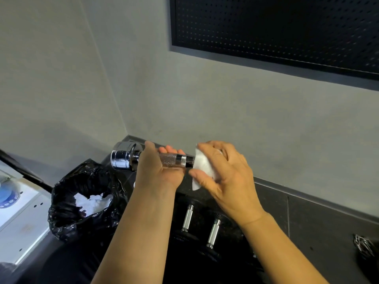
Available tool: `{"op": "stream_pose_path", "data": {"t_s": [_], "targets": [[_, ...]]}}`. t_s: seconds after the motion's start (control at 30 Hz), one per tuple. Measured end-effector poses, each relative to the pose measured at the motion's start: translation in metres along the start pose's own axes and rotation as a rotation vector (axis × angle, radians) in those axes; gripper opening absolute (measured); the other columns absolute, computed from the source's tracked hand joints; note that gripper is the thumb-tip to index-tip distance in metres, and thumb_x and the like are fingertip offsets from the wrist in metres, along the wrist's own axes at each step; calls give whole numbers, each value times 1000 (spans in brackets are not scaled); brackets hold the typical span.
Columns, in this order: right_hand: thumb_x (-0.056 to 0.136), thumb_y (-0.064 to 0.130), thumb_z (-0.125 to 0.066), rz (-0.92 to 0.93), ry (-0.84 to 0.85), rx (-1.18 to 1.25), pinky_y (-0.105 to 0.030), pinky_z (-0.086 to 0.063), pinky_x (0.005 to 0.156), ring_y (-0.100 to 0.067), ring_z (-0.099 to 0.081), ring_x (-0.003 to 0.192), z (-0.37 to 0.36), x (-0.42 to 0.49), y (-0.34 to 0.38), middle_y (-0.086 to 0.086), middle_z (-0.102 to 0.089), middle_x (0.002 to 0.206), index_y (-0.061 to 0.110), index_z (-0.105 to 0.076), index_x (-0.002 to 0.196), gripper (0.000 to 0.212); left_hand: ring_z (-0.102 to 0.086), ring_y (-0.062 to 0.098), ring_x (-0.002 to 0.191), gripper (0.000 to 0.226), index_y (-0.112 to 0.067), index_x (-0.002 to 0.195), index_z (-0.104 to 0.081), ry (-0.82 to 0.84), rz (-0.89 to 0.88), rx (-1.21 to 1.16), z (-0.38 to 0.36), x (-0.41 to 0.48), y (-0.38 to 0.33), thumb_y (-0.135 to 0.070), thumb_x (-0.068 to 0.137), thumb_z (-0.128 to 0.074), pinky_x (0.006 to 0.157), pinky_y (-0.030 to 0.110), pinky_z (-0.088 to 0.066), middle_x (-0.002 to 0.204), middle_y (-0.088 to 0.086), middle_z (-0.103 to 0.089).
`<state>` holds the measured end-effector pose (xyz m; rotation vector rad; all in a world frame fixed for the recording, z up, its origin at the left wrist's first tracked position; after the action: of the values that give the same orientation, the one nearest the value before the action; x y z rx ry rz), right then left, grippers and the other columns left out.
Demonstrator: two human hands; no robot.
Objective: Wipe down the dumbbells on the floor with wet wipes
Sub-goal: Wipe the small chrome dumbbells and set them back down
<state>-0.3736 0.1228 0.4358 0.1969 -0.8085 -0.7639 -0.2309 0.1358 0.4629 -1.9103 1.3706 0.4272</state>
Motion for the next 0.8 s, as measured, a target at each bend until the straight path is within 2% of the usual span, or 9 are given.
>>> {"op": "stream_pose_path", "data": {"t_s": [0.17,0.27,0.33,0.4,0.5,0.57,0.63,0.73,0.8], "targets": [[81,64,-54,-176,-232,246,-22,-45,75,-13,-55,89,-3,3,7,0,-59,100,16,-58,107,55,-41,6,34,46,-19,61,-40,125,-20,-109,-2,-7,9,-47,98,-41,50,22,-44,41,-9,-35],[74,56,-61,-438,-306,583,-26,-48,56,-10,-57,67,-2,4,16,12,-60,77,23,-55,89,37,-38,7,35,48,-20,56,-38,204,-74,-159,-2,-15,13,-44,97,-47,51,21,-42,41,-9,-32],[73,53,-61,-653,-336,791,-24,-44,51,-7,-54,59,-4,4,20,10,-57,67,18,-55,80,36,-36,7,36,49,-21,54,-34,266,-106,-170,-4,-20,16,-41,95,-50,52,20,-39,42,-9,-28],[75,54,-57,-928,-290,863,-26,-39,50,-16,-50,57,-6,6,20,-1,-55,66,12,-55,73,42,-32,7,37,50,-22,53,-30,341,-153,-118,-3,-23,18,-41,94,-51,52,21,-38,42,-9,-24],[85,50,-50,-1277,20,971,-19,-26,39,-19,-40,40,2,14,17,-13,-61,66,15,-58,73,38,-27,8,37,53,-23,49,-27,446,-204,-11,-3,-28,17,-40,94,-49,52,23,-36,40,-9,-21],[90,46,-42,-1316,230,1059,-17,-16,40,-15,-35,32,11,18,17,-15,-62,64,17,-56,79,34,-24,9,37,56,-23,47,-26,481,-252,70,-5,-32,17,-40,95,-48,52,23,-35,40,-9,-20],[92,46,-38,-1304,301,1089,-17,-12,42,-12,-32,24,15,18,16,-14,-58,61,16,-54,86,35,-22,10,39,56,-23,48,-25,442,-297,136,-9,-36,19,-39,96,-48,52,24,-37,41,-8,-18],[91,51,-41,-1266,148,1052,-15,-17,36,-13,-30,25,12,12,16,-14,-57,56,15,-57,79,41,-28,10,40,53,-20,54,-27,292,-318,136,-13,-38,24,-39,96,-50,52,25,-42,46,-6,-21],[86,54,-45,-1156,-26,989,-19,-27,38,-14,-41,36,7,5,15,-11,-60,58,18,-62,68,44,-34,10,41,49,-18,58,-31,207,-292,95,-15,-36,26,-43,95,-52,51,25,-45,47,-5,-27]]}}
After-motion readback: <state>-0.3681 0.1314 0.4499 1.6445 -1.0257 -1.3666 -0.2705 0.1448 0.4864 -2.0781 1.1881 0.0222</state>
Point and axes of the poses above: each hand's wrist, its own x-axis towards the middle knuckle, its own z-axis out of the back of the hand, y = z × x, the point moved 1 cm from there along x, towards the middle knuckle
